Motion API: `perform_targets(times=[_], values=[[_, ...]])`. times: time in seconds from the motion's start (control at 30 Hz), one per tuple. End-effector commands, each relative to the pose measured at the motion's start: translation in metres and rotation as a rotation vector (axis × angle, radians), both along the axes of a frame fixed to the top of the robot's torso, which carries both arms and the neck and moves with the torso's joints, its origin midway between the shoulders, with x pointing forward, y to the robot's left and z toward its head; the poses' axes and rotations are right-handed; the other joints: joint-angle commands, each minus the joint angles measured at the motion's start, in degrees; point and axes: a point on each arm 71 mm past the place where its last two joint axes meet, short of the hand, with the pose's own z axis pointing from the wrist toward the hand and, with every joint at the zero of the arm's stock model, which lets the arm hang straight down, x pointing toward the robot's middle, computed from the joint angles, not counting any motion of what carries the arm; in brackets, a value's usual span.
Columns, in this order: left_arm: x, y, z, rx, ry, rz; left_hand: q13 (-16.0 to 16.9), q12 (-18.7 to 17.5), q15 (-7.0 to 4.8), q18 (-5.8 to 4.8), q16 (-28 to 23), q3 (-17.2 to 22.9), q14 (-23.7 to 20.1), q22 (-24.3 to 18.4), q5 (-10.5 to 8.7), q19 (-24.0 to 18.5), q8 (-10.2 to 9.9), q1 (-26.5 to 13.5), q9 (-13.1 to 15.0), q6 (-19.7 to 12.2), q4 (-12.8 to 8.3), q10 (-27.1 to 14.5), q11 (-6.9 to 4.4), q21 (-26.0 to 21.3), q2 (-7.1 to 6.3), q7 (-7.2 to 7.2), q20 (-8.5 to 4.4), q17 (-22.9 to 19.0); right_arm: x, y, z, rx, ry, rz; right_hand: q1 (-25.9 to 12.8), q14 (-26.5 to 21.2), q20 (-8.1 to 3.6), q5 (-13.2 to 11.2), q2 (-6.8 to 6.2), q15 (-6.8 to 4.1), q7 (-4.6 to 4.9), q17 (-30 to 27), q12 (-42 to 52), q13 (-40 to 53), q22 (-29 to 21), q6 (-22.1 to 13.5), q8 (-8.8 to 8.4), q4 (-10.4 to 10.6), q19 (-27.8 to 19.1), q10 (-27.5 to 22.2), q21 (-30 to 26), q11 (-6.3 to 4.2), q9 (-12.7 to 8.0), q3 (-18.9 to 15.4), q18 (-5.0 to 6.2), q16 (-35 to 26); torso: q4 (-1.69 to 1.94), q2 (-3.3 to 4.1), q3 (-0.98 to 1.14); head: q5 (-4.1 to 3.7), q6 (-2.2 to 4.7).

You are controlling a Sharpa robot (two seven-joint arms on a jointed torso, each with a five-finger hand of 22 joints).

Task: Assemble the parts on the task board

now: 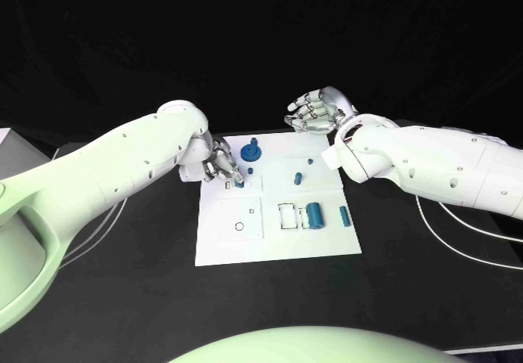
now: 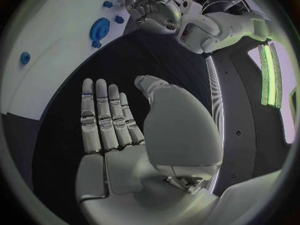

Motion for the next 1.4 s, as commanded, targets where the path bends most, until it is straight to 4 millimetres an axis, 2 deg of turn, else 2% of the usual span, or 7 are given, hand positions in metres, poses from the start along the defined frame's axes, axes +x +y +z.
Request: perform_targets(times=[0.03,0.43,0.57,1.13,1.27,1.4], values=[[-0.0019,-0.0004,-0.0032,0.010,0.013,-0.014,0.05,0.14,-0.05,0.07,0.32,10.30,5.50,0.08,0.25,0.47,0.20,0.82,0.33,1.42,-10.64,0.24,-0.18,0.28,0.48,-1.06,-0.10,13.68,0.0001,0.0005,0.0011,0.018,-0.014,0.008,-0.21,-0.41,0.23,0.32,-0.37,0.02,1.84,-0.24,-0.45,-0.35,-0.27,-0.52,-0.30,-0.36,-0.20,0.02,-0.39,0.38,-0.11,-0.10,0.73,-0.39,0.00,-0.01,-0.01,-0.07,-0.03],[-0.0020,0.0022,-0.0023,0.000,0.032,-0.015,0.46,0.42,-0.11,0.01,0.45,10.33,5.58,0.43,0.83,0.64,0.25,0.83,0.43,1.74,-10.93,0.62,-0.26,0.46,0.35,-1.15,-0.14,13.93,0.0009,0.0012,-0.0002,0.016,-0.005,0.013,-0.24,-1.20,0.79,0.43,-0.17,0.58,2.18,-1.80,-0.76,-2.44,-2.25,-0.95,-0.44,-0.75,-1.04,-0.39,-1.27,0.78,-0.46,-0.38,0.70,-2.46,0.06,0.00,0.03,-0.11,-0.06],[-0.0019,0.0022,-0.0020,-0.002,0.035,-0.015,0.63,0.53,-0.12,0.02,0.44,10.33,5.58,0.41,0.97,0.63,0.27,0.80,0.46,1.79,-10.96,0.72,-0.27,0.46,0.33,-1.16,-0.14,13.92,0.0011,0.0018,-0.0005,0.015,-0.005,0.016,-0.26,-1.65,1.08,0.53,-0.06,0.84,2.30,-2.62,-0.86,-3.49,-3.36,-1.09,-0.43,-0.95,-1.75,-0.66,-1.34,0.95,-0.60,-0.52,0.72,-3.69,0.04,0.05,-0.04,-0.11,-0.09],[0.0002,0.0040,-0.0027,-0.001,0.036,-0.003,0.78,0.62,-0.13,0.02,0.42,10.34,5.56,0.42,1.20,0.62,0.29,0.73,0.54,1.87,-10.95,0.83,-0.28,0.48,0.36,-1.17,-0.16,13.87,0.0005,0.0032,-0.0012,0.015,-0.004,0.023,-0.30,-1.90,1.30,0.62,-0.02,1.05,2.45,-3.34,-0.98,-4.45,-4.32,-1.43,-0.52,-1.14,-2.27,-1.04,-1.31,1.14,-0.77,-0.80,0.73,-4.70,0.10,-0.02,0.00,-0.16,-0.35],[0.0003,0.0020,-0.0030,-0.001,0.037,-0.004,0.91,0.70,-0.13,0.02,0.40,10.34,5.55,0.40,1.24,0.60,0.29,0.68,0.56,1.88,-10.91,0.89,-0.27,0.48,0.39,-1.16,-0.16,13.84,0.0002,0.0037,-0.0012,0.015,-0.005,0.024,-0.28,-1.94,1.35,0.70,0.01,1.10,2.50,-3.48,-1.00,-4.65,-4.51,-1.51,-0.54,-1.19,-2.38,-1.14,-1.31,1.19,-0.81,-0.85,0.73,-4.88,0.01,-0.04,-0.07,-0.05,-0.37],[0.0004,0.0002,-0.0034,0.000,0.040,-0.006,0.93,0.72,-0.13,0.02,0.41,10.32,5.56,0.43,1.26,0.62,0.30,0.62,0.59,1.90,-10.86,0.92,-0.26,0.49,0.43,-1.16,-0.16,13.86,-0.0001,0.0044,-0.0010,0.013,-0.007,0.026,-0.26,-2.04,1.45,0.85,0.03,1.20,2.58,-3.72,-1.06,-5.00,-4.86,-1.71,-0.60,-1.28,-2.57,-1.35,-1.31,1.29,-0.88,-0.99,0.73,-5.21,0.03,-0.02,0.00,-0.01,-0.31]])
